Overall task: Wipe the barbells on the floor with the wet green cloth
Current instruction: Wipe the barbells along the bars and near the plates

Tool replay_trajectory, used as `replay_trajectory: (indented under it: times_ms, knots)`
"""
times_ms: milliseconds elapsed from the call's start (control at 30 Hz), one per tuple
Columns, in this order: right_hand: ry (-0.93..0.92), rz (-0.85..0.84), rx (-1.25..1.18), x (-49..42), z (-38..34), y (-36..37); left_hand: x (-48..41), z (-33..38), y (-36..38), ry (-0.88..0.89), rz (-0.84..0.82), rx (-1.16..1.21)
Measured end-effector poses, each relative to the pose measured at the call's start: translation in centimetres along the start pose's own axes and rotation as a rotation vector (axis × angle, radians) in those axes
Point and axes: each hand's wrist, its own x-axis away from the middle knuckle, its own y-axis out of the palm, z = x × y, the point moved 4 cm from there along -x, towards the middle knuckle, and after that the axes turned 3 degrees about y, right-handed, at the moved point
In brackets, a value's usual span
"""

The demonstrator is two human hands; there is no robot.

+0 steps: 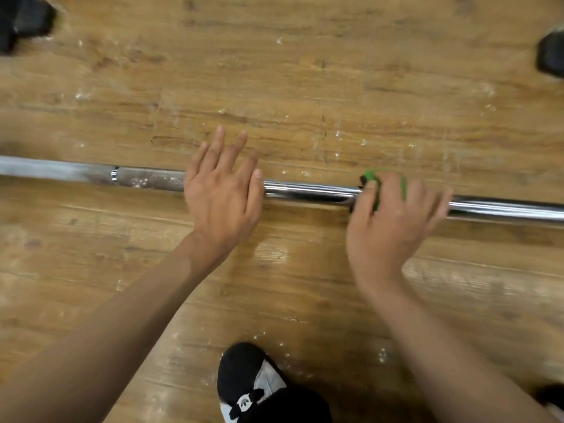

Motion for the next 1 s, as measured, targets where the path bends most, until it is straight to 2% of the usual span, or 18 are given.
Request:
replay_trajectory:
  times_ms: [133, 233, 367, 500, 667, 733, 833, 933, 1000]
  knots:
    - [-0.317, -0.181, -0.070, -0.3, -6.4, 2.8, -3.0, -1.0, 0.9, 0.029, -0.065, 0.010]
    - [-0.443, -0.216, 0.008, -4.0, -4.2, 2.8, -4.9, -2.2, 1.2, 0.078, -0.095, 0.058]
    - [-0.285, -0.171, 0.133, -9.3, 3.0, 1.4, -6.1, -6.3, 1.2, 0.099, -0.104, 0.029]
    - [-0.137, -0.117, 0.165, -10.8, 1.5, 2.8, -7.7, -7.2, 1.8, 0.092, -0.053, -0.018]
    - [-0.382, -0.165, 0.041, -6.9, -11.4, 7.9, -9.8, -7.3, 2.7, 0.067, 0.009, 0.002]
    - [-0.445, -0.171, 0.003, -6.6, -14.0, 9.2, -10.6, -7.7, 2.9, 0.064, 0.007, 0.005]
    - [-0.502, -0.152, 0.027, -8.6, -10.2, 8.5, -11.5, -8.0, 3.4, 0.057, 0.031, 0.013]
    - [-0.359, -0.080, 0.097, -11.2, -2.9, 6.5, -12.1, -7.9, 3.8, 0.021, 0.078, 0.022]
    - [-0.235, -0.050, 0.130, -11.8, -1.1, 6.4, -12.4, -7.6, 4.0, -0.026, 0.113, 0.020]
